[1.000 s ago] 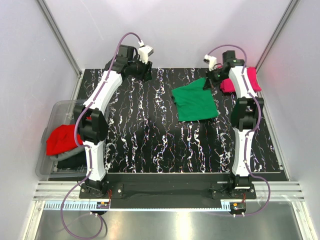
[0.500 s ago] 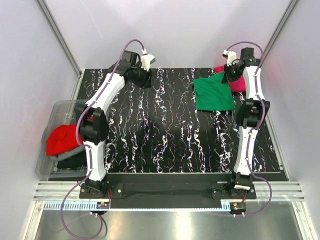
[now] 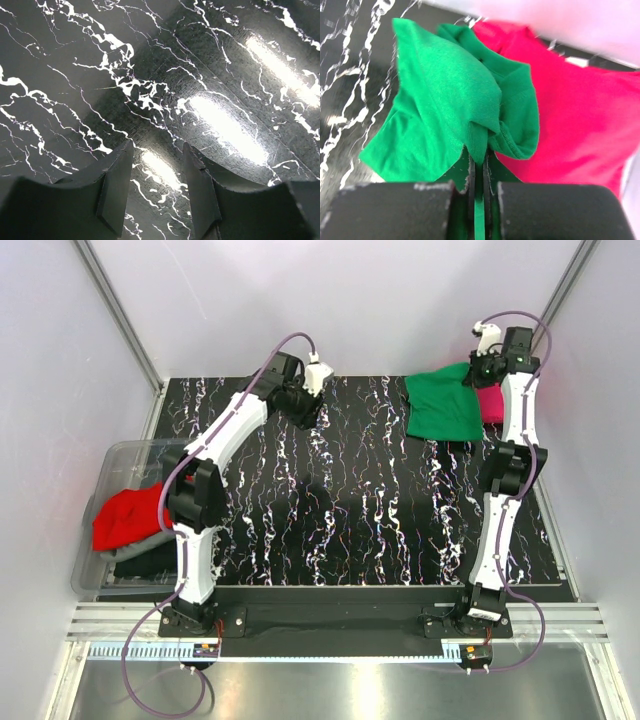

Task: Fold and stack the t-shirts
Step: Neatly place the folded tshirt to the corner

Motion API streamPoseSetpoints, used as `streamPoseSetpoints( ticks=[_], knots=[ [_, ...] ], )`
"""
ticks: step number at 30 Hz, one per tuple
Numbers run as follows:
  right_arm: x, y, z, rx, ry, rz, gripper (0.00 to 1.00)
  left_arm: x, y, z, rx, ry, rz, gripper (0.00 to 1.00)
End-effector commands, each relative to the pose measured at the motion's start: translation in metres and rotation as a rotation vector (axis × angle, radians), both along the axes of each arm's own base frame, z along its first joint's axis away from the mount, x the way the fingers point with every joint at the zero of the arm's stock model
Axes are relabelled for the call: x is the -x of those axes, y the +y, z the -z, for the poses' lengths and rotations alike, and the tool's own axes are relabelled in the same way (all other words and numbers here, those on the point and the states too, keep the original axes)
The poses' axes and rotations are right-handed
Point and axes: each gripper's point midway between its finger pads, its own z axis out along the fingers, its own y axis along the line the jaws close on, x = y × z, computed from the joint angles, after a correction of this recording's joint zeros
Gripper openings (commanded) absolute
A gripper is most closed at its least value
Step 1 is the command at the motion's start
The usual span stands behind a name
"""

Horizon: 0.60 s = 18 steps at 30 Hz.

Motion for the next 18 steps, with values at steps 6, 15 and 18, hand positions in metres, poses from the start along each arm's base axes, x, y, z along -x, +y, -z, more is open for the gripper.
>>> streamPoseSetpoints(
  ticks=[6,15,18],
  knots=[
    [-0.022,-0.022,-0.092,0.001,-0.26,0.064,0.0,-0.001,-0.008,-0.008,-0.034,-0.059,0.021,0.49],
    [-0.016,-0.014,-0.134,-0.036,-0.336,0.051,0.0,0.0,-0.015,-0.006,-0.031,-0.055,0.032,0.49],
    [-0.012,-0.012,-0.141,-0.04,-0.336,0.046,0.0,0.0,-0.017,-0.006,-0.029,-0.056,0.034,0.49]
  ],
)
